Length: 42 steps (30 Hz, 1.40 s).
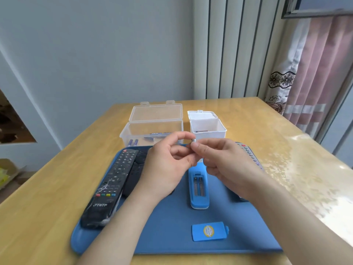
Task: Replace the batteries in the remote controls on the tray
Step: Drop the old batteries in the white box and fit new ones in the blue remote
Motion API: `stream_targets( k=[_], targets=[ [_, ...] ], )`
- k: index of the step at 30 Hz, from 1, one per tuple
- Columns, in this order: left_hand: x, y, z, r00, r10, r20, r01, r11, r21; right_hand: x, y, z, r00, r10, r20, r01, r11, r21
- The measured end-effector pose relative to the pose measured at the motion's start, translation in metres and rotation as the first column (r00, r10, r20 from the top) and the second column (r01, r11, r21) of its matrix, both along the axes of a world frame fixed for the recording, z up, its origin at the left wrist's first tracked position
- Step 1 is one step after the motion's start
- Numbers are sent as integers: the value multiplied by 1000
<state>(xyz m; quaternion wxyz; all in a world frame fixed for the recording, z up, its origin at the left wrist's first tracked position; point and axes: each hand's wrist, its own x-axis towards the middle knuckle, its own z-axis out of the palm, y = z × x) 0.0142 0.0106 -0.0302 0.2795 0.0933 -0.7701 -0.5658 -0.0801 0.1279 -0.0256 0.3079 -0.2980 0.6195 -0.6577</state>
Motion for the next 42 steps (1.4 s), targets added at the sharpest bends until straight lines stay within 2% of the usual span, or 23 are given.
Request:
stream_targets(
  k=[2, 8, 12, 14, 16, 18, 21, 25, 29, 32, 34, 38, 40, 42],
  targets=[
    [0, 3, -1, 1000, 14, -4, -14, 1000, -21, 0, 2, 0, 998, -14, -56, 14, 1000, -7],
    [1, 3, 1, 999, 14, 45, -11, 997, -76, -7, 6, 0, 996, 12, -88, -10, 1000, 26],
    [1, 0, 0, 992, 77, 103, -59, 984, -169, -9, 4, 1, 964, -19, -267, 62, 986, 153],
    [3, -5, 1, 971, 116, 209, -47, 950, -310, -11, 6, 1, 883, -30, -468, 170, 951, 259],
    [7, -7, 6, 930, 161, 331, -1, 901, -435, -11, 6, 0, 760, 13, -650, 279, 896, 345],
    [12, -8, 11, 898, 171, 406, 53, 873, -485, -8, 5, -2, 684, 75, -726, 343, 845, 411],
    [15, -7, 15, 876, 143, 461, 138, 841, -524, -3, 2, -5, 662, 176, -729, 354, 783, 511],
    [12, 0, 9, 867, 163, 471, 201, 751, -629, 1, 0, -6, 609, 277, -744, 398, 704, 588],
    [7, 4, 1, 849, 212, 484, 178, 748, -639, 7, -1, -4, 583, 361, -728, 433, 619, 655],
    [3, 9, -3, 844, 311, 438, 115, 693, -712, 9, -3, -3, 619, 330, -712, 427, 620, 659],
    [2, 12, -6, 854, 319, 412, 78, 703, -707, 5, -4, -6, 688, 270, -674, 398, 635, 662],
    [-1, 0, -11, 875, 300, 381, -79, 863, -498, -7, -2, -8, 835, 170, -523, 255, 723, 642],
    [-3, -5, -12, 895, 301, 330, -162, 908, -387, -7, -1, -8, 898, 110, -427, 190, 776, 601],
    [-4, -5, -11, 911, 258, 321, -175, 948, -267, -7, -2, -10, 930, 82, -358, 144, 815, 561]
  ],
)
